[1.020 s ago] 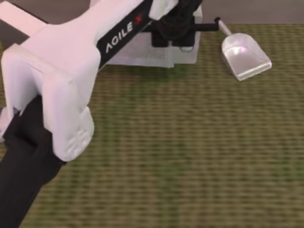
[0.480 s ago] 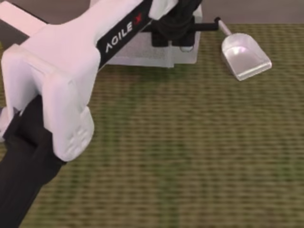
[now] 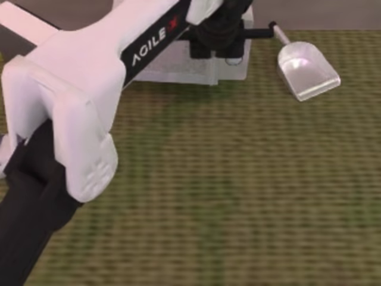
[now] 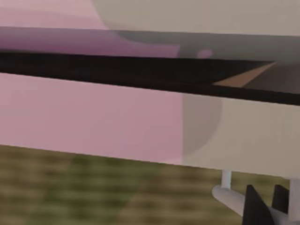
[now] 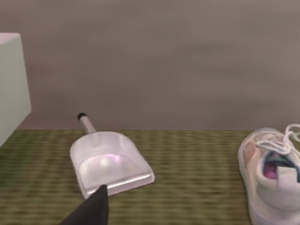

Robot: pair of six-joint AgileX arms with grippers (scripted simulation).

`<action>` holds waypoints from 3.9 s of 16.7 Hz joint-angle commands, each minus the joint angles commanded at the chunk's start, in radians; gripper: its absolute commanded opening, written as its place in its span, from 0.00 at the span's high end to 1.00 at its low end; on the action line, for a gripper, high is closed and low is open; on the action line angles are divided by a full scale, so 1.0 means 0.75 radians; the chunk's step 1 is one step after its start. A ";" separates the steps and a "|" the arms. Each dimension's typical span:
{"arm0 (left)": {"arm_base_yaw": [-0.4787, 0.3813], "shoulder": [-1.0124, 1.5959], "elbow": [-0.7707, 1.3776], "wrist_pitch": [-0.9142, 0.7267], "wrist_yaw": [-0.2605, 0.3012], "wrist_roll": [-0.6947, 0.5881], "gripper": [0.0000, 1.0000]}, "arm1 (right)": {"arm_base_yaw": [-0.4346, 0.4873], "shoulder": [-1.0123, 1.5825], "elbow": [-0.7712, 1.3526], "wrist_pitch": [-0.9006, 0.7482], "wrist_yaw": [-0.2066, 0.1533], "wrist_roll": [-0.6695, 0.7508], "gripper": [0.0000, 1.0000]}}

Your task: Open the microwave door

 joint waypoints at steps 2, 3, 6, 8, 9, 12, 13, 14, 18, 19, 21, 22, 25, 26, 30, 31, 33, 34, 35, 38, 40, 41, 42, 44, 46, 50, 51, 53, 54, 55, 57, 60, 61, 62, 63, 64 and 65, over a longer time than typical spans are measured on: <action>0.000 0.000 0.000 0.000 0.000 0.000 1.00 | 0.000 0.000 0.000 0.000 0.000 0.000 0.00; 0.000 0.000 0.000 0.000 0.000 0.000 1.00 | 0.000 0.000 0.000 0.000 0.000 0.000 0.00; 0.000 0.000 0.000 0.000 0.000 0.000 1.00 | 0.000 0.000 0.000 0.000 0.000 0.000 0.00; -0.013 0.008 -0.004 0.005 0.004 -0.002 1.00 | 0.000 0.000 0.000 0.000 0.000 0.000 0.00; -0.012 -0.006 -0.022 0.019 0.004 0.005 1.00 | 0.000 0.000 0.000 0.000 0.000 0.000 0.00; -0.002 -0.084 -0.161 0.089 0.013 0.039 1.00 | 0.000 0.000 0.000 0.000 0.000 0.000 0.00; 0.001 -0.115 -0.229 0.119 0.019 0.053 1.00 | 0.000 0.000 0.000 0.000 0.000 0.000 0.00; 0.002 -0.147 -0.294 0.150 0.026 0.068 1.00 | 0.000 0.000 0.000 0.000 0.000 0.000 0.00; 0.005 -0.225 -0.423 0.228 0.044 0.104 1.00 | 0.000 0.000 0.000 0.000 0.000 0.000 0.00; 0.005 -0.226 -0.423 0.228 0.044 0.104 1.00 | 0.000 0.000 0.000 0.000 0.000 0.000 0.00; 0.005 -0.226 -0.423 0.228 0.044 0.104 1.00 | 0.000 0.000 0.000 0.000 0.000 0.000 0.00; 0.005 -0.226 -0.423 0.228 0.044 0.104 1.00 | 0.000 0.000 0.000 0.000 0.000 0.000 0.00; 0.005 -0.226 -0.423 0.228 0.044 0.104 1.00 | 0.000 0.000 0.000 0.000 0.000 0.000 0.00; 0.005 -0.226 -0.423 0.228 0.044 0.104 1.00 | 0.000 0.000 0.000 0.000 0.000 0.000 0.00; 0.005 -0.226 -0.423 0.228 0.044 0.104 1.00 | 0.000 0.000 0.000 0.000 0.000 0.000 0.00; 0.005 -0.226 -0.423 0.228 0.044 0.104 1.00 | 0.000 0.000 0.000 0.000 0.000 0.000 0.00; 0.005 -0.226 -0.423 0.228 0.044 0.104 1.00 | 0.000 0.000 0.000 0.000 0.000 0.000 0.00; 0.005 -0.226 -0.423 0.228 0.044 0.104 1.00 | 0.000 0.000 0.000 0.000 0.000 0.000 0.00; 0.005 -0.226 -0.423 0.228 0.044 0.104 1.00 | 0.000 0.000 0.000 0.000 0.000 0.000 0.00; 0.005 -0.226 -0.423 0.228 0.044 0.104 1.00 | 0.000 0.000 0.000 0.000 0.000 0.000 0.00; 0.005 -0.226 -0.423 0.228 0.044 0.104 1.00 | 0.000 0.000 0.000 0.000 0.000 0.000 0.00; 0.005 -0.226 -0.423 0.228 0.044 0.104 1.00 | 0.000 0.000 0.000 0.000 0.000 0.000 0.00; 0.005 -0.226 -0.423 0.228 0.044 0.104 1.00 | 0.000 0.000 0.000 0.000 0.000 0.000 0.00; -0.006 -0.220 -0.429 0.232 0.050 0.102 1.00 | 0.000 0.000 0.000 0.000 0.000 0.000 0.00; -0.001 -0.257 -0.481 0.264 0.054 0.128 1.00 | 0.000 0.000 0.000 0.000 0.000 0.000 0.00; 0.013 -0.364 -0.677 0.360 0.091 0.207 1.00 | 0.000 0.000 0.000 0.000 0.000 0.000 0.00; 0.014 -0.386 -0.713 0.381 0.100 0.224 1.00 | 0.000 0.000 0.000 0.000 0.000 0.000 0.00; 0.016 -0.406 -0.741 0.399 0.108 0.238 1.00 | 0.000 0.000 0.000 0.000 0.000 0.000 0.00; 0.016 -0.406 -0.741 0.399 0.108 0.238 1.00 | 0.000 0.000 0.000 0.000 0.000 0.000 0.00; 0.016 -0.406 -0.741 0.399 0.108 0.238 1.00 | 0.000 0.000 0.000 0.000 0.000 0.000 0.00; 0.016 -0.406 -0.741 0.399 0.108 0.238 1.00 | 0.000 0.000 0.000 0.000 0.000 0.000 0.00; 0.016 -0.406 -0.741 0.399 0.108 0.238 1.00 | 0.000 0.000 0.000 0.000 0.000 0.000 0.00; 0.016 -0.406 -0.741 0.399 0.108 0.238 1.00 | 0.000 0.000 0.000 0.000 0.000 0.000 0.00; 0.016 -0.406 -0.741 0.399 0.108 0.238 1.00 | 0.000 0.000 0.000 0.000 0.000 0.000 0.00; 0.016 -0.406 -0.741 0.399 0.108 0.238 1.00 | 0.000 0.000 0.000 0.000 0.000 0.000 0.00; 0.016 -0.406 -0.741 0.399 0.108 0.238 1.00 | 0.000 0.000 0.000 0.000 0.000 0.000 0.00; 0.016 -0.406 -0.741 0.399 0.108 0.238 1.00 | 0.000 0.000 0.000 0.000 0.000 0.000 0.00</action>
